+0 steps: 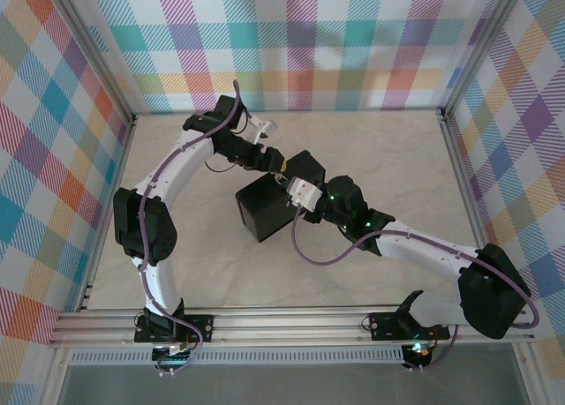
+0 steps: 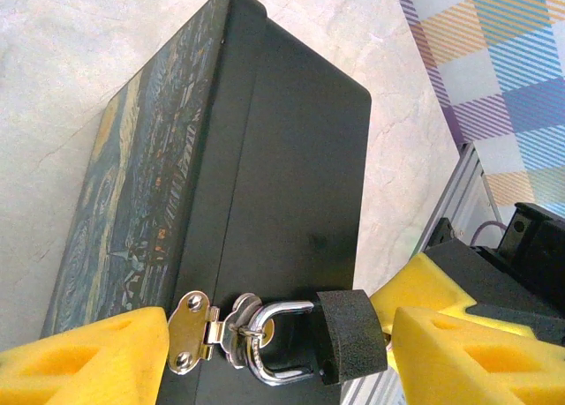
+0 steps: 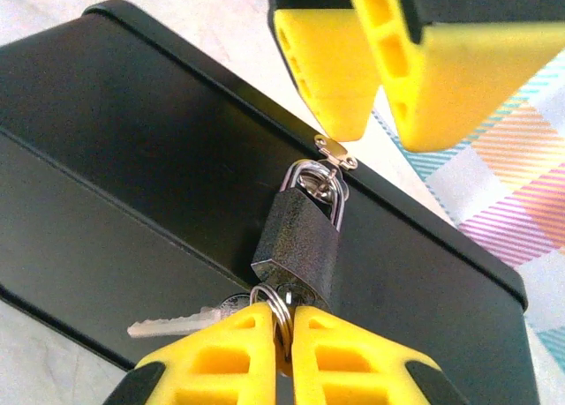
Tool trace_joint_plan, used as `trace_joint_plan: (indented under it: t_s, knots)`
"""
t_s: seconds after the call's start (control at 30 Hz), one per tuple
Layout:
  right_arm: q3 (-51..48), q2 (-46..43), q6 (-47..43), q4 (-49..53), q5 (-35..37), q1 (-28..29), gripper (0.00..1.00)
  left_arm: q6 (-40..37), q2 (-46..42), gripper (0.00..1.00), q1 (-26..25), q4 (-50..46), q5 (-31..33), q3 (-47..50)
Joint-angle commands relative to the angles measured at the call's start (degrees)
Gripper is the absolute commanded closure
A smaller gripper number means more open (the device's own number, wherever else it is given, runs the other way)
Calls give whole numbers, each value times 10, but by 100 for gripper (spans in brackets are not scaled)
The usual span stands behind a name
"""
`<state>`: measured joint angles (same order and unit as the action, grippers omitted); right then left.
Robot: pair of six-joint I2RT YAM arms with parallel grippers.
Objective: Unlock a padlock with a key
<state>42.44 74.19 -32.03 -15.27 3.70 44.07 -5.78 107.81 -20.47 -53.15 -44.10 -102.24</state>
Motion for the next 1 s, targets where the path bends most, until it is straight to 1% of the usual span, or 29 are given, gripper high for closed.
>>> trace_joint_plan:
  t_s: [0.0, 0.2, 0.4, 0.53, 0.6, 0.63, 0.73, 0.77, 0.8, 0.9, 0.93, 0.97]
  knots:
    - [-29, -2, 119, -63, 7, 3, 97, -6, -23, 33, 4, -3, -17, 6]
    - [-43, -5, 240, -87, -7, 3, 100, -2, -26, 33, 4, -3, -12, 3]
    - [-51, -16, 389, -94, -14, 1, 100, 1, -33, 33, 4, 5, -11, 19]
    - [-50, -26, 509, -85, -26, -12, 100, 1, -37, 33, 4, 8, -10, 24]
    - [-41, -24, 553, -58, -23, -15, 100, 2, -38, 33, 4, 8, -10, 23]
    - [-42, -25, 599, -56, -32, -23, 100, 3, -38, 33, 4, 10, -8, 22]
    - [-62, -27, 709, -81, -44, -46, 100, 11, -42, 32, 5, 15, 3, 20]
    - [-64, -29, 725, -81, -42, -49, 100, 14, -44, 31, 6, 19, 4, 19]
    - [-63, -30, 739, -78, -42, -52, 99, 16, -46, 31, 6, 22, 4, 18]
    - [-50, -37, 771, -56, -57, -61, 83, 19, -50, 31, 6, 23, 3, 14]
    - [-36, -39, 786, -26, -67, -68, 77, 19, -51, 31, 6, 22, 4, 11]
    - [-26, -40, 793, -4, -78, -73, 74, 19, -52, 31, 6, 22, 5, 11]
